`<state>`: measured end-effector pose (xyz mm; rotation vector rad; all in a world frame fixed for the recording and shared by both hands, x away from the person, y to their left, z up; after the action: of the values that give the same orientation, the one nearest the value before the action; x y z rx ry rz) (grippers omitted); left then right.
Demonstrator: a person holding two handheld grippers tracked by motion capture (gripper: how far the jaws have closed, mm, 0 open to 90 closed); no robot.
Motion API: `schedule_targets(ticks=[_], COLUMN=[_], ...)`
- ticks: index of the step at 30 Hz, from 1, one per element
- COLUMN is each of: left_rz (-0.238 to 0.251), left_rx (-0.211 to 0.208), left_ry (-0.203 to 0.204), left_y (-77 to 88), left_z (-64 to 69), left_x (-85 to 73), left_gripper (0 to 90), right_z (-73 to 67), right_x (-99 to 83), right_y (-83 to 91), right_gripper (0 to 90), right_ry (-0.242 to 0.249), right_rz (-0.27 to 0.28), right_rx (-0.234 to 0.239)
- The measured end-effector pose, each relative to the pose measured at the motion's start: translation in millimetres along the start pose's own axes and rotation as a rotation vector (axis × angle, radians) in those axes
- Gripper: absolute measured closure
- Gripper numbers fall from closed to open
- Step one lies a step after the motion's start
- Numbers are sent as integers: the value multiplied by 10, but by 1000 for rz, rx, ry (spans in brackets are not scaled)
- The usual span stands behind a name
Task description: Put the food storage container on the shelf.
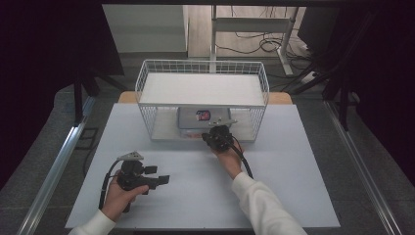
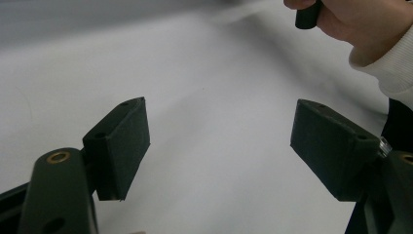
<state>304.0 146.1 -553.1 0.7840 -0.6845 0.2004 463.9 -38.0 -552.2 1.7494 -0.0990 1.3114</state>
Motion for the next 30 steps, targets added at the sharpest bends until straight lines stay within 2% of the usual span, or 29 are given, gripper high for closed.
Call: schedule_targets(ticks=[7, 11, 15, 18, 20, 22, 23, 26, 27, 30], left_rz=[-10, 0, 5, 8, 12, 15, 15, 12, 8, 3], left_rx=[11, 3, 12, 19, 15, 14, 12, 14, 14, 14], left_ry=[-5, -7, -10, -19, -18, -17, -15, -16, -18, -19], left_y=[-19, 0, 23, 36, 43, 47, 47, 38, 31, 4], left_z=[-6, -3, -28, -19, -4, 2, 4, 1, 1, 12], left_x=[-17, -2, 0, -1, 4, 6, 5, 5, 3, 3], left_gripper=[218, 218, 218, 219, 218, 219, 219, 220, 220, 220], right_z=[36, 24, -86, -212, -252, -269, -263, -216, -191, -127], right_x=[13, 3, -25, -162, -273, -395, -461, -674, -751, -911], right_y=[-25, 90, 414, 732, 913, 1091, 1179, 1419, 1490, 1642], right_gripper=[890, 890, 890, 890, 889, 880, 834, 539, 484, 419], right_ry=[-5, -14, 49, 86, 109, 104, 107, 88, 74, 70], right_rz=[8, 2, -1, 8, 8, 10, 12, 14, 11, 1], right_rx=[2, 11, 33, 74, 82, 101, 102, 105, 97, 91])
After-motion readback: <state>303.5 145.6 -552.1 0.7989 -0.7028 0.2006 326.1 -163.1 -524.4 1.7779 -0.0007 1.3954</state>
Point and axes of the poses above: each handheld gripper's, and its own axes: y roughly backward along the jaws, x roughly out of its top, z roughly to its right, the point moved 8 cm from there along -y, roughly forward along the jaws, and after that the axes turned 6 degrees about y, right-handed, at the moved point
